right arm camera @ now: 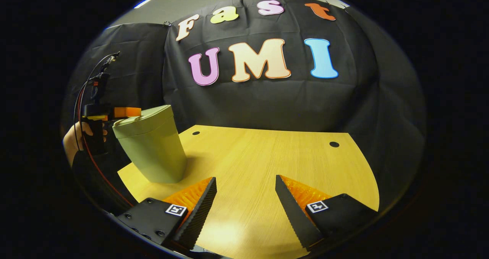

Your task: Press the lid of the desktop garbage bin to open it, pick up the crumpled paper on the desktop and throw it into the bin, then pick up the pop can on the desktop and drop it into the bin, and finally close the garbage bin lid.

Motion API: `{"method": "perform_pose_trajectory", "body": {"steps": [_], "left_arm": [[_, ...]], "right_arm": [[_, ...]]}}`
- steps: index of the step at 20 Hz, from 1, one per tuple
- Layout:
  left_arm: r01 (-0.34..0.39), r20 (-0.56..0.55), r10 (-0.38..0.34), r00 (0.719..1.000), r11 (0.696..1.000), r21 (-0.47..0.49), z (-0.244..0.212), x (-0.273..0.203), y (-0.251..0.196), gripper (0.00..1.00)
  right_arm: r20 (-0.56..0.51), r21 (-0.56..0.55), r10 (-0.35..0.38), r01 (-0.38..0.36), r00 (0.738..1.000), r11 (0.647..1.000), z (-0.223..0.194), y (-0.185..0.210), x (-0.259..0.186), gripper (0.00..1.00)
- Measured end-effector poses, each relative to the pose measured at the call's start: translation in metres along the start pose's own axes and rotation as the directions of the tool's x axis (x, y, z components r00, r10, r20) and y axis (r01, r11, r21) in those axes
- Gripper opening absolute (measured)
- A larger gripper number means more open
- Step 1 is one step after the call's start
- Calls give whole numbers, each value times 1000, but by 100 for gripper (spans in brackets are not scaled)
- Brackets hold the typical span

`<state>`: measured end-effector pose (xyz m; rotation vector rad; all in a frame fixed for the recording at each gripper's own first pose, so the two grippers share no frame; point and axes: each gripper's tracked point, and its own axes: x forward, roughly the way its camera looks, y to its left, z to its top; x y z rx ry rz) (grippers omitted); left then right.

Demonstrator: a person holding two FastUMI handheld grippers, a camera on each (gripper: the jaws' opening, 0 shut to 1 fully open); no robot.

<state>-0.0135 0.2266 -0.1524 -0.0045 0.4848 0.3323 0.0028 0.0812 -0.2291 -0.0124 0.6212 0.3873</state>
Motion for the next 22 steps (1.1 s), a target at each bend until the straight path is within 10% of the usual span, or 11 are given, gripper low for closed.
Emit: {"method": "perform_pose_trajectory", "body": {"steps": [11, 22], "left_arm": [[105, 165, -100, 981, 994, -19, 18, -21, -29, 93], [331, 410, -318, 855, 943, 39, 73, -101, -145, 93]], "right_arm": [[167, 3, 17, -17, 986, 1000, 68, 14, -21, 98], [441, 62, -152, 138, 884, 988, 140, -19, -90, 97]]}}
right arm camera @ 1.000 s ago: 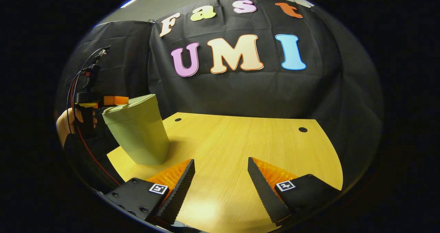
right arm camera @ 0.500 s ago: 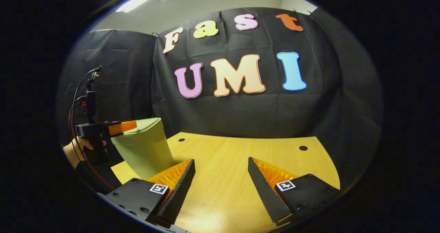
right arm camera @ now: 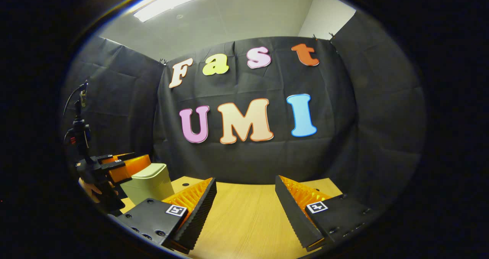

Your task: Press the lid of the desktop garbage bin to open it, pick up the crumpled paper on the desktop and throw it into the bin, then pick up the pop can on the desktop and drop it into the bin, and finally close the garbage bin lid.

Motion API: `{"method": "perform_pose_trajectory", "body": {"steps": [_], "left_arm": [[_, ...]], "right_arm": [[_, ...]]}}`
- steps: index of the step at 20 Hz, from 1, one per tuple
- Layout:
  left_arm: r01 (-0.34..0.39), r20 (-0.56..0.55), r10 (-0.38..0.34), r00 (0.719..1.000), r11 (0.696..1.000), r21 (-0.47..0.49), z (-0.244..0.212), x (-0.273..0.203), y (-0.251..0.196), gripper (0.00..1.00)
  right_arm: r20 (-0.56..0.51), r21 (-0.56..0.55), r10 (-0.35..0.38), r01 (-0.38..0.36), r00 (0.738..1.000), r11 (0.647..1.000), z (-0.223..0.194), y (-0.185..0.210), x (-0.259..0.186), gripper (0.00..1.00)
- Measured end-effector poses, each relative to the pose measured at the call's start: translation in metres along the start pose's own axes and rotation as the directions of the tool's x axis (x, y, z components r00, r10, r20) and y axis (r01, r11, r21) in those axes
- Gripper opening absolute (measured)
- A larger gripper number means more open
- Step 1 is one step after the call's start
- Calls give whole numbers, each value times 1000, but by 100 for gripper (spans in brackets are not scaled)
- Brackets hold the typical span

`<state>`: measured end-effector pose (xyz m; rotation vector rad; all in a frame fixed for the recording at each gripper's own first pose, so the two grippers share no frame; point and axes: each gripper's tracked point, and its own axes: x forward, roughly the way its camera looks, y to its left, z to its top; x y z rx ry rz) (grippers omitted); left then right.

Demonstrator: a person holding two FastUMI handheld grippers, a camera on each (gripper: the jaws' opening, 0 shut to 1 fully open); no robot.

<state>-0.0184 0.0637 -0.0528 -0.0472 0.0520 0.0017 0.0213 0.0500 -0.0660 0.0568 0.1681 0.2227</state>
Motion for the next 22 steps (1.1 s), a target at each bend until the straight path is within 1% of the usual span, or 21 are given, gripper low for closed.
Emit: {"method": "perform_pose_trajectory", "body": {"steps": [1, 2, 5, 7, 8, 9, 11, 12, 13, 14, 15, 20, 21, 22], "left_arm": [[13, -3, -13, 1000, 1000, -12, -1, -2, -11, 92], [37, -3, -37, 999, 999, -17, -1, -2, -22, 93], [105, -25, -106, 994, 994, -15, -4, -1, -48, 92], [130, -39, -131, 991, 991, -20, -7, 0, -56, 93], [136, -39, -137, 990, 990, -29, -7, 1, -59, 92], [143, -35, -144, 989, 989, -39, -6, 1, -61, 94], [155, -34, -156, 987, 987, -43, -4, 2, -65, 91], [160, -29, -161, 986, 986, -41, -3, 1, -65, 93], [162, -34, -163, 986, 986, -37, -3, 1, -66, 91], [166, -33, -167, 985, 985, -35, -3, 1, -64, 93], [174, -35, -175, 984, 984, -34, -3, 2, -66, 93], [200, -35, -200, 979, 980, -8, -2, 1, -68, 94], [206, -33, -206, 978, 979, 0, 0, 1, -69, 92], [214, -31, -214, 976, 977, 8, 0, 1, -71, 93]], "right_arm": [[33, -7, -22, 22, 999, 1000, 7, -5, -1, 97], [51, -12, -40, 41, 998, 999, 12, -9, -4, 97], [81, -22, -62, 64, 995, 998, 21, -14, -10, 97], [93, -17, -78, 80, 993, 997, 25, -19, -15, 97], [98, -11, -85, 86, 992, 996, 28, -20, -17, 97], [104, -6, -90, 91, 990, 996, 30, -21, -19, 97], [110, -6, -101, 102, 989, 995, 32, -23, -22, 97], [112, -9, -103, 105, 988, 994, 33, -22, -23, 97], [111, -12, -106, 108, 988, 994, 32, -22, -24, 97], [110, -15, -107, 110, 988, 994, 32, -23, -24, 94], [112, -16, -108, 110, 988, 994, 32, -21, -25, 97], [125, -17, -112, 115, 986, 993, 39, -17, -24, 97], [126, -15, -113, 116, 986, 993, 39, -16, -24, 97], [126, -14, -114, 117, 985, 993, 40, -15, -24, 97]]}}
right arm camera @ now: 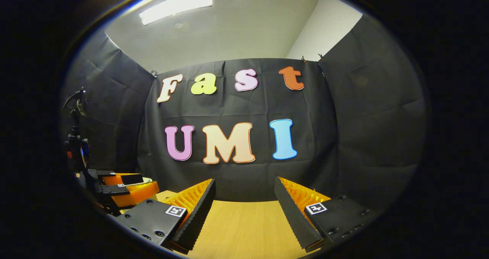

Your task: Press the lid of the desktop garbage bin to open it, pick up the crumpled paper on the desktop and throw it into the bin, then pick up the pop can on the desktop and drop it into the bin, and finally close the garbage bin lid.

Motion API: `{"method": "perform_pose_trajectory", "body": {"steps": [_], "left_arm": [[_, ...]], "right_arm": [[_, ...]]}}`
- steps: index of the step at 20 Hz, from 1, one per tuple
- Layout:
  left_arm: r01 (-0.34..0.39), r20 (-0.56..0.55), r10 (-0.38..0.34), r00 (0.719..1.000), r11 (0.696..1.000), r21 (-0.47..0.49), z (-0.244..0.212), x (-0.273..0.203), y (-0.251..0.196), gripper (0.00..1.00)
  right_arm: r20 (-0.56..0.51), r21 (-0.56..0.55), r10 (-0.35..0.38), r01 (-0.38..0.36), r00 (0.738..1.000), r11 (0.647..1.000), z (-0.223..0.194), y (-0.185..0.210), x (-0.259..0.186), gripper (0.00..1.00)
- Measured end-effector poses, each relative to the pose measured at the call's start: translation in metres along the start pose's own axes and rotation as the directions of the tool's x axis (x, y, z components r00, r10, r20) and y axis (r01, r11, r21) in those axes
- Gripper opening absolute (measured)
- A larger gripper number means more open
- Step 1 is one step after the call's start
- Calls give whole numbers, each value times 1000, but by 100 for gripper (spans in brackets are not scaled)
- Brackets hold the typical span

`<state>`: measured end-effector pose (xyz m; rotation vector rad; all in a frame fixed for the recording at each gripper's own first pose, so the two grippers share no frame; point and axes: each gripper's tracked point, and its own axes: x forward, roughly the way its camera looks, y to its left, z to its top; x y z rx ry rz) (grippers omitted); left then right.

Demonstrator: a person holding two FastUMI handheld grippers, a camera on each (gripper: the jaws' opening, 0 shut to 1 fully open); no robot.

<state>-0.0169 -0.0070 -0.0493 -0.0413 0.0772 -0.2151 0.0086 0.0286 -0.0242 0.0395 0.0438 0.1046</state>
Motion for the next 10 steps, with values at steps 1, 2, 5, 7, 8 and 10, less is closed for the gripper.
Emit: {"method": "perform_pose_trajectory", "body": {"steps": [1, 2, 5, 7, 8, 10], "left_arm": [[4, 6, -4, 1000, 1000, 6, 3, 0, 0, 93], [7, 9, -7, 1000, 1000, 9, 4, 0, -1, 93], [13, 15, -13, 1000, 1000, 3, 4, 0, -2, 93], [14, 13, -14, 1000, 1000, 5, 3, 0, -2, 93], [15, 12, -15, 1000, 1000, 5, 1, -1, -2, 93], [14, 12, -14, 1000, 1000, -1, 1, 0, 0, 91]], "right_arm": [[0, 0, 0, 0, 1000, 1000, -1, 1, -1, 97], [-2, -2, 2, -2, 1000, 1000, -2, 2, -1, 97], [-3, -16, 11, -11, 1000, 1000, -4, 7, -2, 97], [3, -24, 14, -14, 1000, 1000, -3, 10, -2, 97], [3, -26, 16, -15, 1000, 1000, -3, 11, -1, 97], [-1, -27, 16, -16, 1000, 1000, -5, 12, 1, 94]]}}
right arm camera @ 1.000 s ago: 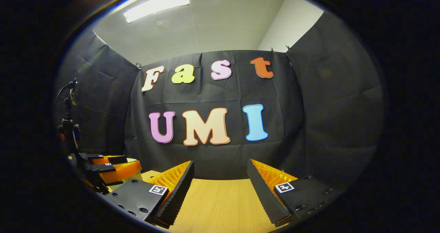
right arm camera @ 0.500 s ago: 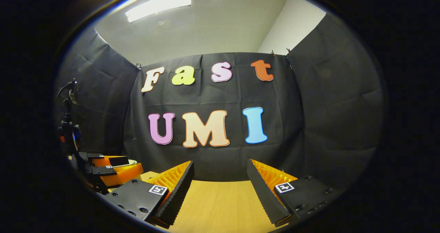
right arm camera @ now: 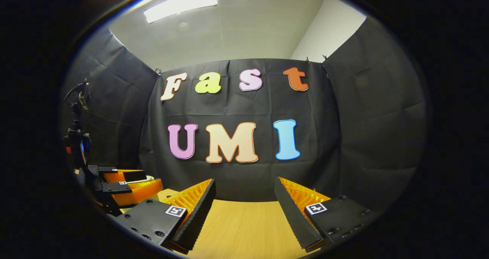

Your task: Press the lid of the desktop garbage bin to open it, pick up the crumpled paper on the desktop and throw it into the bin, then pick up the pop can on the desktop and drop it into the bin, and finally close the garbage bin lid.

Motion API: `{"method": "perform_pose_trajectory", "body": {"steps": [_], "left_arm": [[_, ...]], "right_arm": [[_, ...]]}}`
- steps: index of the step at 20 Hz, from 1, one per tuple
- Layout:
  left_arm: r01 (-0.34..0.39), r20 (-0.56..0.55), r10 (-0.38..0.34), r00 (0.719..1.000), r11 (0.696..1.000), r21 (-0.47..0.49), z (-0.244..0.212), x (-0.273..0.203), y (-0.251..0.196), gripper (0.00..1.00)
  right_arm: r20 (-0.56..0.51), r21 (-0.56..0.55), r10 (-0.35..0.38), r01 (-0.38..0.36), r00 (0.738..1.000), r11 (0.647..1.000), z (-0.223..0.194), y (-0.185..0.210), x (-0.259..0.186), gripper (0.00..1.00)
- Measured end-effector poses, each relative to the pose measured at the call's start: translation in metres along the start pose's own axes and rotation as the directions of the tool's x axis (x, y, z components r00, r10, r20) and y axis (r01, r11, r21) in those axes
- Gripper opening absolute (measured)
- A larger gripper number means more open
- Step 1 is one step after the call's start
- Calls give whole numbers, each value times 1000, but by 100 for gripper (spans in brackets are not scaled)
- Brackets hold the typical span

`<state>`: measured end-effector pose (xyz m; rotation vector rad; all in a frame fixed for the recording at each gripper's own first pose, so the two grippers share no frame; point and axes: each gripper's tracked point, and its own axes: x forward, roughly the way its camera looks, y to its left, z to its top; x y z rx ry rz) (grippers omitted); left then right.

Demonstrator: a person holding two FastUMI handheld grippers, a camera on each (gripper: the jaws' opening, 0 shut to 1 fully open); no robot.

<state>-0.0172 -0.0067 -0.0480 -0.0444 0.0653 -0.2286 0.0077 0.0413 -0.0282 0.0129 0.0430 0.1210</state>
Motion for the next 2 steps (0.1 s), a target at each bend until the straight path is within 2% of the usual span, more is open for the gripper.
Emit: {"method": "perform_pose_trajectory", "body": {"steps": [2], "left_arm": [[-2, -5, 2, 1000, 1000, -2, -2, 0, 2, 93]], "right_arm": [[-2, 3, 1, -1, 1000, 1000, 0, 1, 1, 97]]}}
